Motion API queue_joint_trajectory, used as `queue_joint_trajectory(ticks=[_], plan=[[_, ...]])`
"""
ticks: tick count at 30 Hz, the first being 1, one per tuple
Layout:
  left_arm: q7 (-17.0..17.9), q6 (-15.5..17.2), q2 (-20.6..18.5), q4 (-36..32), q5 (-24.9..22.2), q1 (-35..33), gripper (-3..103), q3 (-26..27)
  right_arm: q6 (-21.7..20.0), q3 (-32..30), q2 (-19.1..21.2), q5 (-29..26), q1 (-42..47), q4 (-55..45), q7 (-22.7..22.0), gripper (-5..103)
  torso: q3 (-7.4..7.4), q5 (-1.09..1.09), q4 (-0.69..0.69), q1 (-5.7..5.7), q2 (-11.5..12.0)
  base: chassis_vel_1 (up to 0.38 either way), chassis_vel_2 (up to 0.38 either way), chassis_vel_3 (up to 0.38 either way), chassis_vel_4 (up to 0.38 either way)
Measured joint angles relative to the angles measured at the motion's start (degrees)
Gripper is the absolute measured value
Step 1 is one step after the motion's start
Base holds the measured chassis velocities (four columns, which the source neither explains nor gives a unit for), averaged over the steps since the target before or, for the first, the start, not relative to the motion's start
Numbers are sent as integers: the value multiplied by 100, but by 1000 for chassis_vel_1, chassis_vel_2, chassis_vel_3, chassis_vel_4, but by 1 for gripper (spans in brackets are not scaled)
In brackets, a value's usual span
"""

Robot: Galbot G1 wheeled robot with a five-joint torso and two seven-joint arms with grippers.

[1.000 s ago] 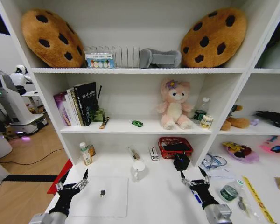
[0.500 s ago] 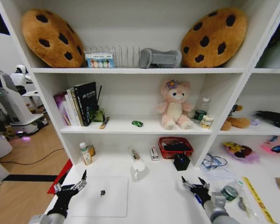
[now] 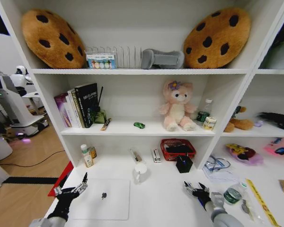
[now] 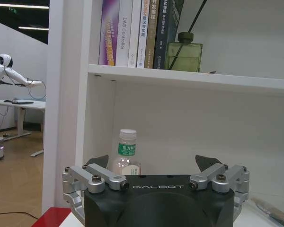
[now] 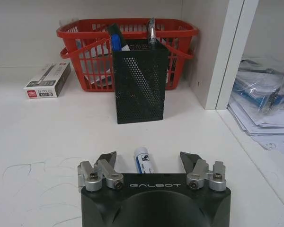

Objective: Organize the objects on the table.

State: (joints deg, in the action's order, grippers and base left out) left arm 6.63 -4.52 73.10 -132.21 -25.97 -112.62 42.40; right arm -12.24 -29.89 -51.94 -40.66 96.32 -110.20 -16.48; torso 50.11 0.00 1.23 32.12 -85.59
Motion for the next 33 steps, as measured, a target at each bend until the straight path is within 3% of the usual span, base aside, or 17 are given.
queue_joint_trajectory(ticks=[4,7,11,17,26,29,31,33], plan=[[1,4,1,9,-8,3,100,14,4,3,-1,16,38,8,7,70,0,-1,-1,0,0,0,0,0,0],[2,2,1,53,-26,1,100,25,101,-26,-13,132,156,11,44,54,-1,-2,0,0,0,0,0,0,0],[1,1,1,70,-27,14,100,-3,128,-38,-33,215,196,-14,52,42,-1,-2,0,0,0,0,0,0,0],[1,-3,-9,76,-50,24,100,-14,120,-68,-43,260,190,-112,55,16,0,1,0,0,0,0,0,0,0],[-2,-19,-4,81,-80,10,100,16,141,-171,-15,231,186,-383,122,12,0,0,1,0,0,0,0,0,0],[-2,-19,0,66,-80,7,100,12,468,-223,13,668,1,-534,234,12,-1,0,1,0,0,0,0,0,0],[2,-20,13,60,-60,6,100,-7,864,-246,68,1339,-319,-569,365,12,0,-1,-1,0,0,0,0,0,0],[21,-23,23,57,-49,5,100,-17,1035,-223,106,1655,-589,-570,332,12,0,-1,0,0,0,0,0,0,0]])
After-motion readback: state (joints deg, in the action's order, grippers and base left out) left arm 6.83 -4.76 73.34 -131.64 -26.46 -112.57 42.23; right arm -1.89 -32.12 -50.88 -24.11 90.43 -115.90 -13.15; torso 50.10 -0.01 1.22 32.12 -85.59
